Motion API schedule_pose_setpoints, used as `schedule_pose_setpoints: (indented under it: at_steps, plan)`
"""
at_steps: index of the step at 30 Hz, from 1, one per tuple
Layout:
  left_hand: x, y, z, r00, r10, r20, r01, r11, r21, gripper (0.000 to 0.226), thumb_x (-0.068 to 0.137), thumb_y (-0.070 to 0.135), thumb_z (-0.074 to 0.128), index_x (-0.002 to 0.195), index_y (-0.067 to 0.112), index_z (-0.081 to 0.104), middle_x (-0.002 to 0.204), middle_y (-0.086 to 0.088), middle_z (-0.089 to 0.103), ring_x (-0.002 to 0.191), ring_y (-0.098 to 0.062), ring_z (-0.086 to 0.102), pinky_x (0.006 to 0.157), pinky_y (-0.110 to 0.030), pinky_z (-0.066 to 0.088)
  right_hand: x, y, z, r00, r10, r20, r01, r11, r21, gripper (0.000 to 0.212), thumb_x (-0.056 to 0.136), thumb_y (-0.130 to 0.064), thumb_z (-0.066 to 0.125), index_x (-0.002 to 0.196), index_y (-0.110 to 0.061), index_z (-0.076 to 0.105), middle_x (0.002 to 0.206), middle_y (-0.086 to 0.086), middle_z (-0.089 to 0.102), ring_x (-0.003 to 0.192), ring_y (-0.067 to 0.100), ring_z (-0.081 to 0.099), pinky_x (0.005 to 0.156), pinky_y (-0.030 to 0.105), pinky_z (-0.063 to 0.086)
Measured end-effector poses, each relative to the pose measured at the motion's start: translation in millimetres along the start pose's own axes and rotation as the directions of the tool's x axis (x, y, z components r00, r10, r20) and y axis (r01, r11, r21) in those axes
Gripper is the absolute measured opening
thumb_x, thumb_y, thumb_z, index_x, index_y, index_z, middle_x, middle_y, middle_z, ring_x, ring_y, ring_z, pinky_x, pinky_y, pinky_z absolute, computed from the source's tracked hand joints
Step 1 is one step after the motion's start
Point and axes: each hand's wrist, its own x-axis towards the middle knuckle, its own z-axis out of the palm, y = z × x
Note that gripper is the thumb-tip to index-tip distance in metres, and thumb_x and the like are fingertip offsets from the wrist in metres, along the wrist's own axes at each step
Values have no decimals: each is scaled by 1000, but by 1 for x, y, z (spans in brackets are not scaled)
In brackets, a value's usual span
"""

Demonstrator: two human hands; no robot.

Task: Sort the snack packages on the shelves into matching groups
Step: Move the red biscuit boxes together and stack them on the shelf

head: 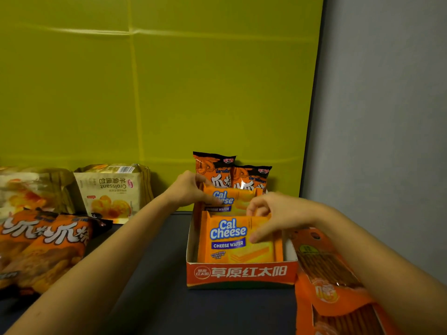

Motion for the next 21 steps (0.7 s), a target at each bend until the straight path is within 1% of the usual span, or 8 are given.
schedule_pose_setpoints:
  at_steps: [4,6,8,10,12,13,16,21]
  plan:
    - [-15,13,-11,984,-17,-176,-47,936,-350,33,69,14,78,97,0,66,87,-8,70,77,-15,65,71,-27,53,-9,0,-11,973,-79,-218,134,960,248,25,67,-15,81,84,-22,65,81,-5,68,73,7,64,65,20,52]
    - [-23,18,-24,951,-61,-302,-90,883,-461,26,70,14,77,93,7,65,82,-6,69,73,-16,63,70,-31,52,-10,-1,-17,946,-67,-316,220,850,478,19,70,-5,77,82,-17,66,68,-5,72,59,5,67,58,19,56]
    - [-33,20,-42,913,-118,-390,-121,834,-538,22,72,17,75,90,10,65,73,0,73,68,-14,66,66,-32,55,-8,-7,-22,918,-31,-396,288,738,611,18,73,-8,73,88,-13,66,62,-6,73,51,4,66,52,19,56]
    - [-47,21,-64,877,-146,-458,-159,811,-563,9,79,17,69,85,13,63,59,8,72,55,-5,67,51,-22,55,1,-15,-24,897,-38,-439,359,640,679,43,66,-23,77,104,-10,63,69,-2,74,53,6,68,52,22,57]
    - [-67,21,-87,833,-160,-529,-189,817,-545,5,82,17,66,85,15,61,56,8,71,49,-1,65,44,-20,53,12,-28,-20,884,-56,-463,409,572,711,71,48,-39,83,109,-9,61,74,1,75,56,9,70,52,24,58]
    - [-79,19,-98,807,-168,-566,-199,826,-528,5,83,18,65,84,15,61,58,7,71,49,-1,66,45,-20,54,17,-38,-17,881,-70,-467,426,545,722,67,51,-39,83,107,-9,61,71,-1,75,56,9,70,51,24,57]
    - [-125,4,-132,734,-192,-651,-179,871,-457,5,83,21,65,84,19,62,66,5,73,55,-4,68,50,-22,56,33,-74,-1,891,-115,-439,438,474,764,11,83,-14,63,93,-11,62,60,-5,73,51,6,68,49,23,57]
    - [-219,-29,-188,572,-245,-783,-145,909,-390,3,82,22,66,81,21,63,57,11,72,54,-1,68,48,-21,55,59,-143,39,930,-105,-352,361,440,822,5,84,-13,64,87,-11,63,64,-4,74,49,8,68,52,27,58]
